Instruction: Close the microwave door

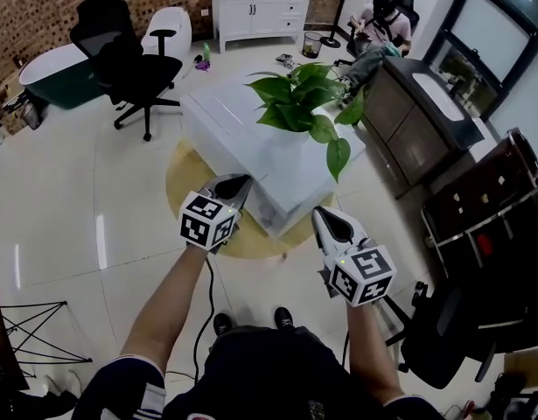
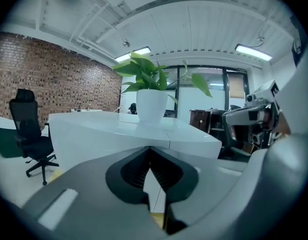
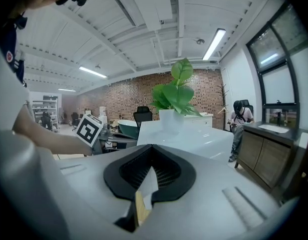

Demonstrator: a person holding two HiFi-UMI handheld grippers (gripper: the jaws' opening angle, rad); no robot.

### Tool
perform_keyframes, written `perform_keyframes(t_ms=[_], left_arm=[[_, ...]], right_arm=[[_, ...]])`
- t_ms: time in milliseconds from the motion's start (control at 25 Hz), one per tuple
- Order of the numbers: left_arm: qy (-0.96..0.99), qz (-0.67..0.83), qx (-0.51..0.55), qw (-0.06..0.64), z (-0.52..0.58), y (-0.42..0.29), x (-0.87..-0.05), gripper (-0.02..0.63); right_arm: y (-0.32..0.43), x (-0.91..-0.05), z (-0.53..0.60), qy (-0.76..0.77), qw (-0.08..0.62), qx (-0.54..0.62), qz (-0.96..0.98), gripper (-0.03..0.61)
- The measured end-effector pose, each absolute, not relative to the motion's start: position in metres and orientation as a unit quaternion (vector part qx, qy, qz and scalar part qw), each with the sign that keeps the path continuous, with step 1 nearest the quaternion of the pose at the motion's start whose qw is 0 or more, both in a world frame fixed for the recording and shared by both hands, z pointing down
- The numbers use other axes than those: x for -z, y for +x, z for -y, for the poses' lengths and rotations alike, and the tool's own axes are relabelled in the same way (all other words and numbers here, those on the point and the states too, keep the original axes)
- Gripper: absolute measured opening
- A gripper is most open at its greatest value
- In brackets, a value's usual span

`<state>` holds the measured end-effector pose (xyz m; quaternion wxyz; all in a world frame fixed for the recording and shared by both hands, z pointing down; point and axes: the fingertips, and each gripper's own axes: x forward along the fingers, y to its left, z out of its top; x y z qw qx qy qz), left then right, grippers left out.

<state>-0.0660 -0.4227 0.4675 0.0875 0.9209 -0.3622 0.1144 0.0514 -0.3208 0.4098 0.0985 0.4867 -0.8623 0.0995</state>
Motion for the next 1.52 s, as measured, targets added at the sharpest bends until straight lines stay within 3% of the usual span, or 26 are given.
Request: perform_keyframes(t_ms=[1520], left_arm=[[0.917,0.388,-0.047,0.078,0.325,-0.082,-0.407,0.002]], right_arm=[[-0.010,-0.392,0.330,0.405,0.072,-0.060,0.910,0.000]])
